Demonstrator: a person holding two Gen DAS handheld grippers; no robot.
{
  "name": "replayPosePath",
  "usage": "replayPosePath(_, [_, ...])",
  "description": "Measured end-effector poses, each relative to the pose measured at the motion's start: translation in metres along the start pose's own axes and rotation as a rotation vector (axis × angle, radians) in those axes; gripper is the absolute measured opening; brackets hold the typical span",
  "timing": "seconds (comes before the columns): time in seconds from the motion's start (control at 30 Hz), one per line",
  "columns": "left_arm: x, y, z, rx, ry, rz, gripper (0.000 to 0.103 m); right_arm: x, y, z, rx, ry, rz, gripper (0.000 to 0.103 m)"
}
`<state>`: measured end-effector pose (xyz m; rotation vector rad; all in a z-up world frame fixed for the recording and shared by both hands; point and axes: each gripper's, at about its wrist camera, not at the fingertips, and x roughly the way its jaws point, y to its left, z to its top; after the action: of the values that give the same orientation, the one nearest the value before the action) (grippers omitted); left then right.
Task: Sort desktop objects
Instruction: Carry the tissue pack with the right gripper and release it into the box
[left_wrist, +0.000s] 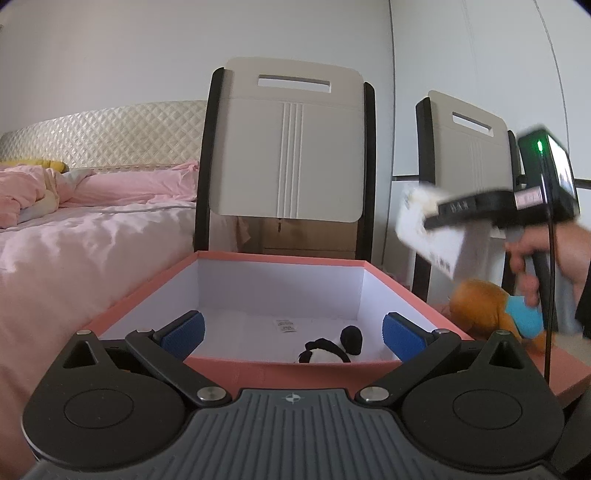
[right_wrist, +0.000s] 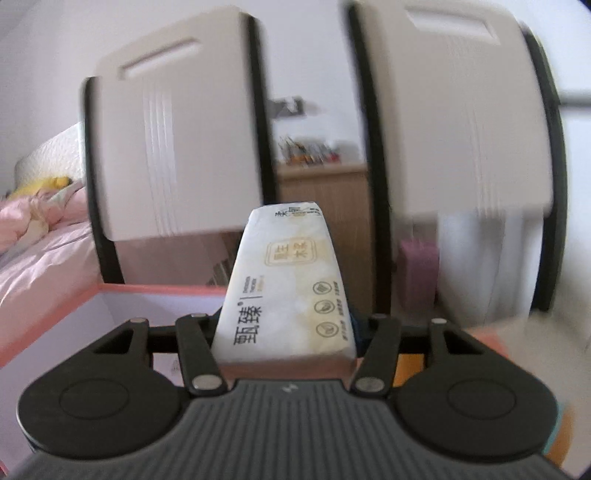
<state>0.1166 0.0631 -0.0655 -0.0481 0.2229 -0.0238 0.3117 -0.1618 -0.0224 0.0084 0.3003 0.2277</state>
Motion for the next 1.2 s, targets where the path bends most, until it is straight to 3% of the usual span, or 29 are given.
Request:
replayPosePath(0.13, [-0.001, 0.002, 0.001, -0.013, -0.002, -0.001, 0.103, 0.003, 0.033, 0.023, -0.101, -0.001, 0.108, 0.057])
replayPosePath(0.33, [0.0, 0.005, 0.002, -0.027, -0.001, 0.0, 0.103, 0.044, 0.079, 0.028, -0.203, 0.168, 0.253, 0.057])
replayPosePath(0.5, [0.001, 0.009, 0.002, -0.041, 0.002, 0.002, 0.103, 0.076, 0.109, 0.018, -0.311, 0.289, 0.302, 0.057])
replayPosePath(0.77, [0.003, 0.014, 0.001, -0.054, 0.018, 0.01, 0.103, 0.105, 0.123, -0.008, -0.404, 0.427, 0.33, 0.058])
replayPosePath(0.9, [0.006, 0.015, -0.001, -0.047, 0.033, 0.026, 0.103, 0.109, 0.119, -0.009, -0.402, 0.429, 0.318, 0.064])
replayPosePath(1.0, [0.005, 0.015, -0.001, -0.047, 0.031, 0.024, 0.103, 0.105, 0.108, -0.004, -0.36, 0.392, 0.291, 0.084])
replayPosePath(1.1, [0.004, 0.015, -0.001, -0.046, 0.027, 0.021, 0.103, 0.097, 0.096, 0.004, -0.323, 0.355, 0.296, 0.093])
replayPosePath(1.2, [0.002, 0.014, -0.001, -0.046, 0.018, 0.021, 0.103, 0.081, 0.082, 0.01, -0.312, 0.325, 0.295, 0.094])
